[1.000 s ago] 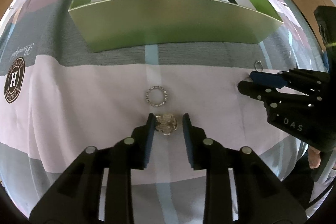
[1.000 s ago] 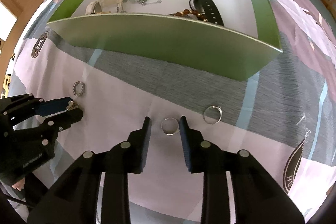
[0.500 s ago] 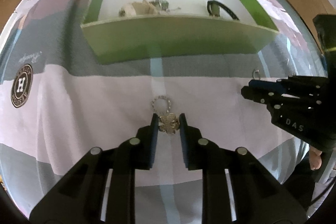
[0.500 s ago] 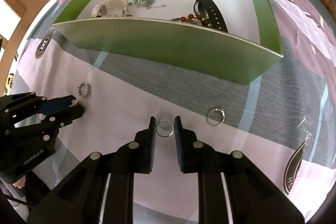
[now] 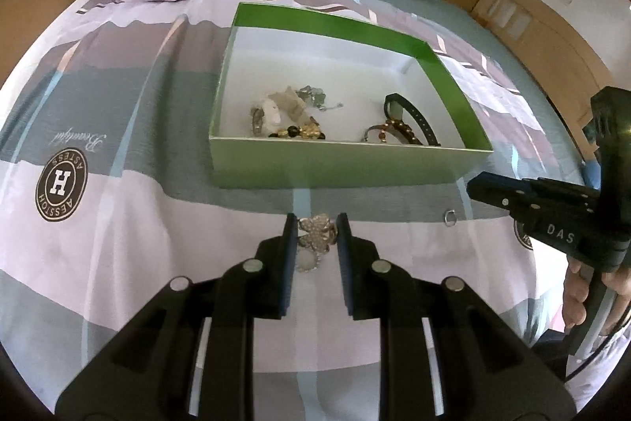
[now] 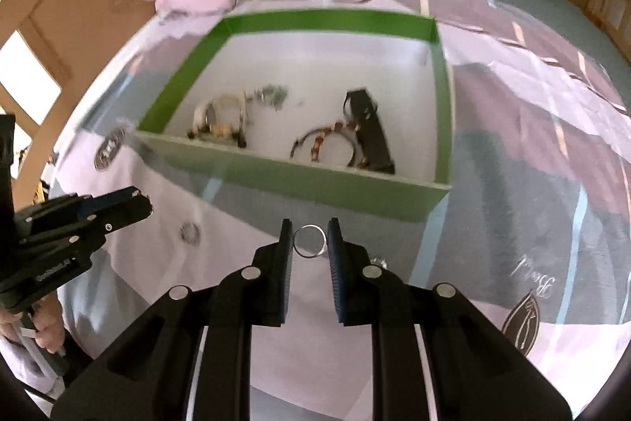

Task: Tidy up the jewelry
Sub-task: 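Lift the charm with the left tool while the right tool lifts the silver ring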

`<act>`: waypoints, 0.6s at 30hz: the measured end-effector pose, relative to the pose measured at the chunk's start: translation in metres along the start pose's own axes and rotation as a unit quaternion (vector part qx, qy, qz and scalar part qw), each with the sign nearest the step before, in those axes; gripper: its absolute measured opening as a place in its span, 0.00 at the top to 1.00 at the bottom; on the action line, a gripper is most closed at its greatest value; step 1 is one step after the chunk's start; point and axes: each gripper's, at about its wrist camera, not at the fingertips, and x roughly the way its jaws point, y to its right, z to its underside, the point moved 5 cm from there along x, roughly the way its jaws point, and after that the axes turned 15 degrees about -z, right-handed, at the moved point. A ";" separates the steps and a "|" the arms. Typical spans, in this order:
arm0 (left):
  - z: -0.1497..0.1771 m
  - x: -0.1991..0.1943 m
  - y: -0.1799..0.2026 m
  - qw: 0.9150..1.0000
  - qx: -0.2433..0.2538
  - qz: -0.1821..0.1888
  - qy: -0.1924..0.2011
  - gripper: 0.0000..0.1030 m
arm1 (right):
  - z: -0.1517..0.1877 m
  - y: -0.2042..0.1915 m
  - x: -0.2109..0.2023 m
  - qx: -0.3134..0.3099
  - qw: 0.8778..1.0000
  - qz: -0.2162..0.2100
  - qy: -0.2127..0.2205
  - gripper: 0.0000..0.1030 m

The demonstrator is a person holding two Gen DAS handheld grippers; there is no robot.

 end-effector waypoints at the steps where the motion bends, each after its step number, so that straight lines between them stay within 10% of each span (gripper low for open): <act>1: 0.000 0.001 0.000 1.000 0.001 -0.002 -0.002 0.81 | 0.000 0.003 -0.001 0.003 1.000 0.002 -0.002 0.83; 18: -0.002 -0.005 -0.003 1.000 -0.002 -0.018 0.024 0.81 | -0.004 0.000 0.002 0.004 1.000 -0.002 0.008 0.83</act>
